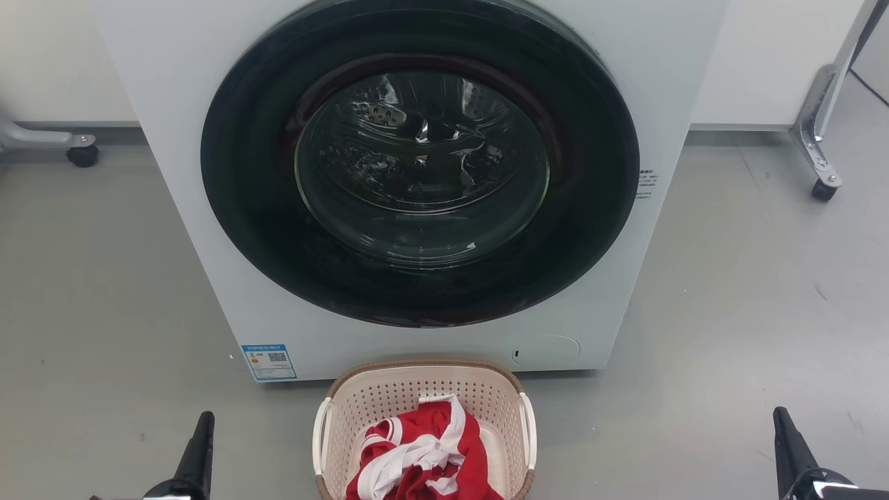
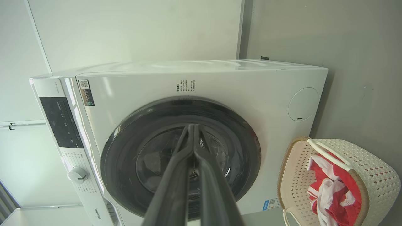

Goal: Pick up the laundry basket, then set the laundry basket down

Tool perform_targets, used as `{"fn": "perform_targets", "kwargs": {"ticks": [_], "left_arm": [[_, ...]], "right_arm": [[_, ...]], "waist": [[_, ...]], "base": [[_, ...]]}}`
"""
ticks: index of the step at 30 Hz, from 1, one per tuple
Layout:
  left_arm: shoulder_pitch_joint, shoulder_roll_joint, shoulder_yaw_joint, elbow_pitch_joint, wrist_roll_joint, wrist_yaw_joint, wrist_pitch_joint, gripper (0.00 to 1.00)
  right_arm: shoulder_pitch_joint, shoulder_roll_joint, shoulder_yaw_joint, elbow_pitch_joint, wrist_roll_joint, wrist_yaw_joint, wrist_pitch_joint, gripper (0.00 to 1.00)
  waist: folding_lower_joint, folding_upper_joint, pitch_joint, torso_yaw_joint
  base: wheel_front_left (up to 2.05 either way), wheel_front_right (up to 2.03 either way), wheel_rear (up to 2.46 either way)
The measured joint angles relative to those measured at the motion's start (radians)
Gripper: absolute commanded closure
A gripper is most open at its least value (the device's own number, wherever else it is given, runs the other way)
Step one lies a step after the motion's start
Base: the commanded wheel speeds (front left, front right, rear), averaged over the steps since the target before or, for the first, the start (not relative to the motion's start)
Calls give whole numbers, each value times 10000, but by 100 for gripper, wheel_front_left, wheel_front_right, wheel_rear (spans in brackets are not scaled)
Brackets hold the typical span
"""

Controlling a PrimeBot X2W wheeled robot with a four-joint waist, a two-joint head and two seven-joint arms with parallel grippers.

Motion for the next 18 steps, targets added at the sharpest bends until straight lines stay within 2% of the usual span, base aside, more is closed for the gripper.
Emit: {"fn": "perform_targets", "kwargs": {"ticks": [18], "left_arm": [[0,0,0,-2,0,0,0,100]], "right_arm": [[0,0,0,0,2,0,0,100]], "waist": [[0,0,0,0]], "base": [[0,0,0]]}}
